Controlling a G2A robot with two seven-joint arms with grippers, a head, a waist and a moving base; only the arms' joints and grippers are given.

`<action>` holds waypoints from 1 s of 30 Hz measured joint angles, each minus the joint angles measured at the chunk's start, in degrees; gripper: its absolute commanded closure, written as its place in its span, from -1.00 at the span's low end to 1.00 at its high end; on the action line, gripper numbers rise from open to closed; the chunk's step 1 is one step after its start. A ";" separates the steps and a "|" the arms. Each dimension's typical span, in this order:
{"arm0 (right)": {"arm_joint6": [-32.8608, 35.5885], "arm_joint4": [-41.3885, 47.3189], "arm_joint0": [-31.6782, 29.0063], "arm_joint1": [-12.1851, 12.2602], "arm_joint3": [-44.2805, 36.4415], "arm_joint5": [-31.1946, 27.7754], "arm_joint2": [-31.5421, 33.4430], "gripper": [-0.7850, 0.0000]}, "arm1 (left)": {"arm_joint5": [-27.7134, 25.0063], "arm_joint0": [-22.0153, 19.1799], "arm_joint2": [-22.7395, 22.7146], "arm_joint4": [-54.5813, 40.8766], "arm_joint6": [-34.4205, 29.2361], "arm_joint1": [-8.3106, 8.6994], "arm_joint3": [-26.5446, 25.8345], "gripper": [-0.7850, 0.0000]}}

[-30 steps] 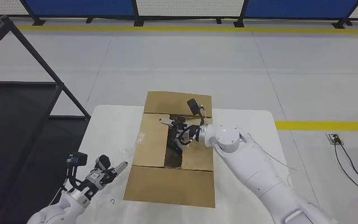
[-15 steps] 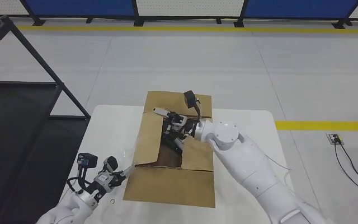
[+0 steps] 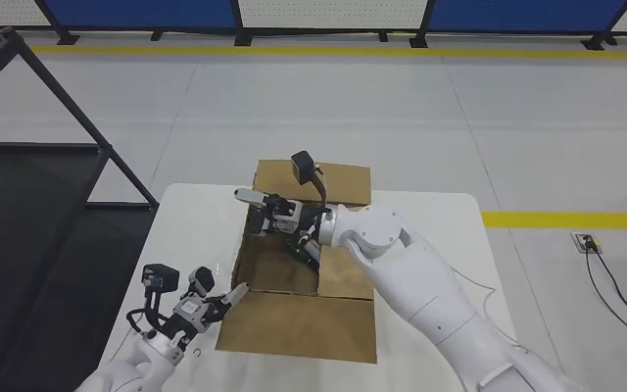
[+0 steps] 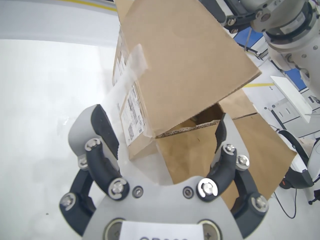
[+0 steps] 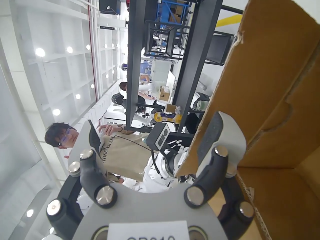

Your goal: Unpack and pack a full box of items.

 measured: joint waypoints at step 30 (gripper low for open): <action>1.55 1.74 -3.65 0.93 3.60 -9.68 10.94 -1.00 | 7.40 1.98 -7.57 -5.76 2.50 -0.36 3.15 -1.00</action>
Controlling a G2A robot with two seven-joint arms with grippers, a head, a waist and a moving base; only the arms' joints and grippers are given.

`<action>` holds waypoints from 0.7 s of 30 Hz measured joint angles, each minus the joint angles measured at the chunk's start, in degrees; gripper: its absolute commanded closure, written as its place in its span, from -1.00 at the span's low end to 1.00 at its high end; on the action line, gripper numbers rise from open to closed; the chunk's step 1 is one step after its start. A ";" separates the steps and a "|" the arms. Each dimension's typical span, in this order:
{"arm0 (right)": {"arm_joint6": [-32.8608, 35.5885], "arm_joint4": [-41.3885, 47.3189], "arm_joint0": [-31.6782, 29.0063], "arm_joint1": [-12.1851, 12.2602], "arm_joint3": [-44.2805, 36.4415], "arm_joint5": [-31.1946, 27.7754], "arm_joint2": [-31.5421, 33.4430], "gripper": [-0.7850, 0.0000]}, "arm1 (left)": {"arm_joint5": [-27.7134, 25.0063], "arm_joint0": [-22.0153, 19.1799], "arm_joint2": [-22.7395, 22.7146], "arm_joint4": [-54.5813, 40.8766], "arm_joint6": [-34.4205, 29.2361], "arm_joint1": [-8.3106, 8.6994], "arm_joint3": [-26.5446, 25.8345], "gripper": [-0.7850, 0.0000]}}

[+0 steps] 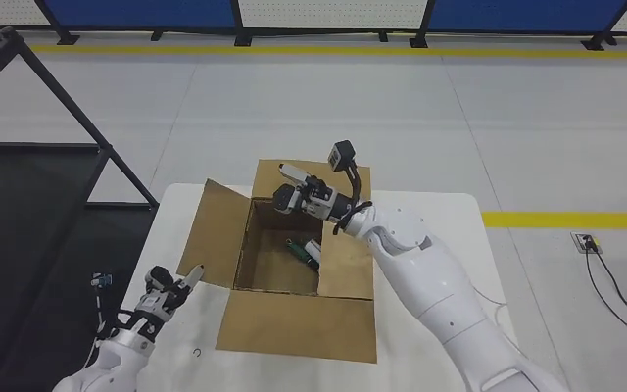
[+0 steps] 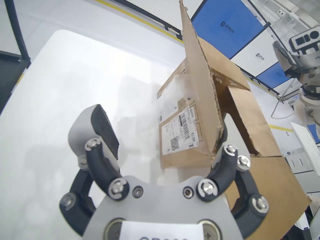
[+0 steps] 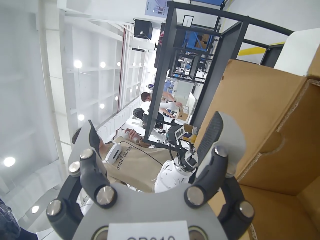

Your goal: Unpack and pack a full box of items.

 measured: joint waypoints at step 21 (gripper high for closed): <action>0.17 -1.77 -6.32 2.23 -6.64 2.46 6.44 -1.00 | 4.58 -2.88 4.17 6.52 -6.79 -0.11 3.28 -1.00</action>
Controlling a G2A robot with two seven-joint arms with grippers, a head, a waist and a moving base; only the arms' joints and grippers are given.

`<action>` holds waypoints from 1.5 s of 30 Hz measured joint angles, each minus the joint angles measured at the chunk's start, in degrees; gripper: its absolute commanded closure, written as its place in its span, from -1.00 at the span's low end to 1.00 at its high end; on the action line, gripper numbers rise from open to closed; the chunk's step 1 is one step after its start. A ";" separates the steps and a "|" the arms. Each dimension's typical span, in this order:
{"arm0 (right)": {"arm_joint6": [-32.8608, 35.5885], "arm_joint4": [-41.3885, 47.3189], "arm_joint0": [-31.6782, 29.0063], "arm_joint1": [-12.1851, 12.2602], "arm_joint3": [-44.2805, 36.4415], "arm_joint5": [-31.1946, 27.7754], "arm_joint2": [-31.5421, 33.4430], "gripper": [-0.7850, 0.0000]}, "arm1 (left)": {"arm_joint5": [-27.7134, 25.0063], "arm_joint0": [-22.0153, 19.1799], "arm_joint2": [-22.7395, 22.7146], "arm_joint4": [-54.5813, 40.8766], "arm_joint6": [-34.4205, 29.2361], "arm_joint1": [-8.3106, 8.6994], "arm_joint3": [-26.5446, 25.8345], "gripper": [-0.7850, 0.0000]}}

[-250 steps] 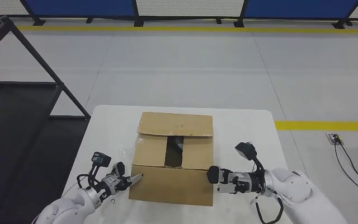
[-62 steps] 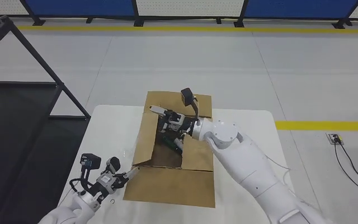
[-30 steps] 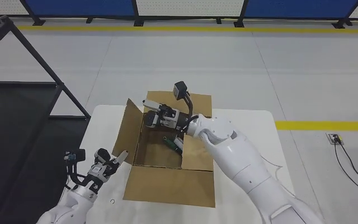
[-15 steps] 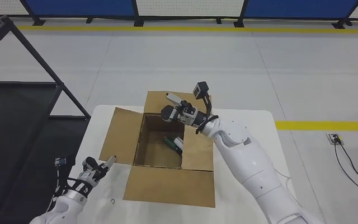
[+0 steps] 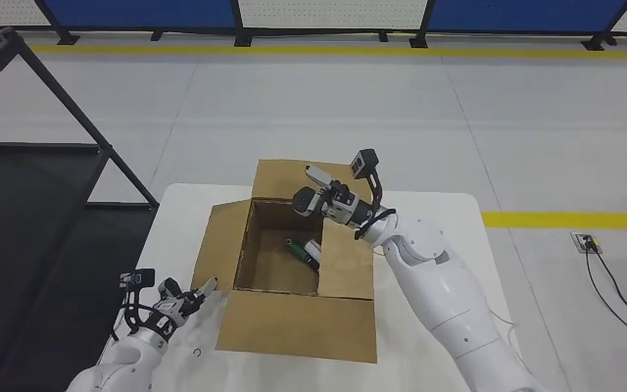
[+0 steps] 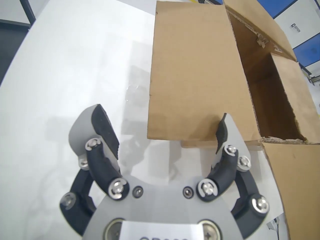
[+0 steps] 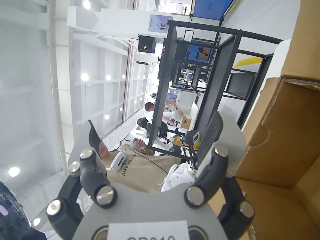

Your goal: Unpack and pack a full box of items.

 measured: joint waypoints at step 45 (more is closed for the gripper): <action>-0.25 -0.84 3.68 -0.85 3.97 1.51 0.19 -1.00 | -10.86 12.78 -6.23 -7.40 11.52 -0.76 -12.92 -1.00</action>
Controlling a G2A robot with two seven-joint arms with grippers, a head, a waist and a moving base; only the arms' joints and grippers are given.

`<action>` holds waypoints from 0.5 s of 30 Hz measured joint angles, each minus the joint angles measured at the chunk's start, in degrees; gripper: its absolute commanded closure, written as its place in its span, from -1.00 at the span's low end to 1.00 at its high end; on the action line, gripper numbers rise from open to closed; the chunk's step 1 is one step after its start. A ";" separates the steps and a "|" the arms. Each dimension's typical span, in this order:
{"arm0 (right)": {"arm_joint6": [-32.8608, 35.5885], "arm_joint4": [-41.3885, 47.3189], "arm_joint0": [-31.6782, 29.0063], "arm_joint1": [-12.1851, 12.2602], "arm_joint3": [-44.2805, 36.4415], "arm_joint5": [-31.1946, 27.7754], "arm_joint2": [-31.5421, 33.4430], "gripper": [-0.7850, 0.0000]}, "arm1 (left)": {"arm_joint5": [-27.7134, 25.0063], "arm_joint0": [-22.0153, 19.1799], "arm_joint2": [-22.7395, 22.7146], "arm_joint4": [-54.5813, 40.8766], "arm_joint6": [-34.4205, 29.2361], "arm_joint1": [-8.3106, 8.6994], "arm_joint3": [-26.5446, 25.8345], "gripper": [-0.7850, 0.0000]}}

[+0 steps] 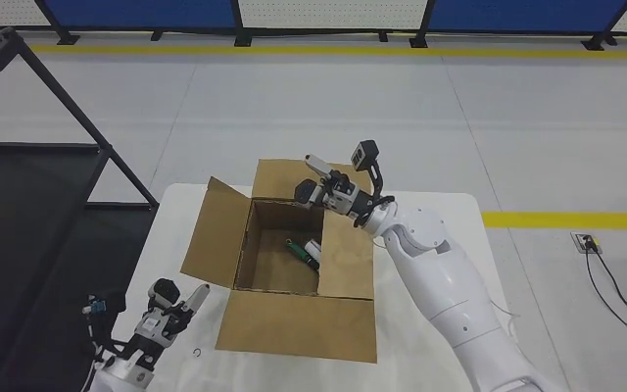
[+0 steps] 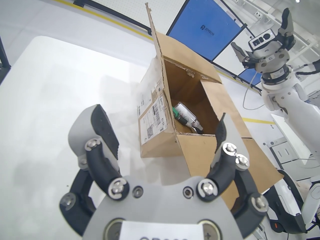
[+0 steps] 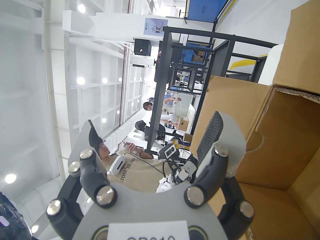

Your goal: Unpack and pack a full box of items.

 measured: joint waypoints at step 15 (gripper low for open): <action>-0.69 -1.57 0.08 0.28 0.22 0.09 0.76 -1.00 | -3.90 0.93 -0.55 0.16 0.38 0.04 -0.43 -1.00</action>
